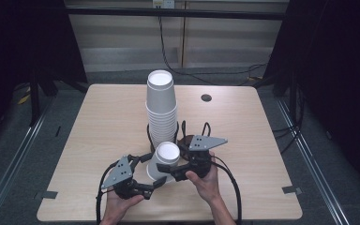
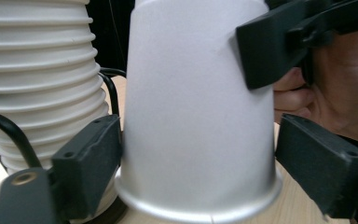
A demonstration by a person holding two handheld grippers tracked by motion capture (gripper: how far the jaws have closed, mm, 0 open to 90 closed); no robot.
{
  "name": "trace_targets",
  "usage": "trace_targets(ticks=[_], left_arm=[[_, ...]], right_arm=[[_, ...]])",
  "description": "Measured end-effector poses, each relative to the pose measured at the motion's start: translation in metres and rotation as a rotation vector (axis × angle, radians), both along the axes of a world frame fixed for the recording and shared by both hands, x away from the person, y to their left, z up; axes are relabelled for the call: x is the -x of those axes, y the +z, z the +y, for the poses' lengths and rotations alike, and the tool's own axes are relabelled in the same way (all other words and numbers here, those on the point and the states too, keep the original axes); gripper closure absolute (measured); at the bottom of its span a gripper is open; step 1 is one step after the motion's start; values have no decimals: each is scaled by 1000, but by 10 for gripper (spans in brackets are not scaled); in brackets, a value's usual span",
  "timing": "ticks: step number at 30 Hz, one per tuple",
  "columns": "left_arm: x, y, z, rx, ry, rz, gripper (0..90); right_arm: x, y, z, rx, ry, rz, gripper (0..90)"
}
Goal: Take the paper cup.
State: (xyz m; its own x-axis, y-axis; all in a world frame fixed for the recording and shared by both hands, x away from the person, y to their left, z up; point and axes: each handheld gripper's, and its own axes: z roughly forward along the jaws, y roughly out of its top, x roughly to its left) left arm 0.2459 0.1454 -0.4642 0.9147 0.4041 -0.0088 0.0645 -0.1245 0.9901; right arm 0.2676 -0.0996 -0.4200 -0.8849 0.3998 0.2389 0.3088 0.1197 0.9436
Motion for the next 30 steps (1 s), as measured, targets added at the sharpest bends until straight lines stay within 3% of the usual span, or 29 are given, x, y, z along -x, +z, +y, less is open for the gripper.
trace_targets(ticks=[10,15,28,30], left_arm=[[-5,-3,-5,-20,-8,10,106],[-6,-7,-5,-7,-18,10,109],[-8,-6,-3,-57,-37,33,169],[-8,-5,-3,-67,-44,38,170]], right_arm=[[1,-2,13,3,31,-1,222],[1,-3,13,7,26,-1,222],[0,-8,13,-1,29,7,183],[0,-8,14,-1,26,8,129]])
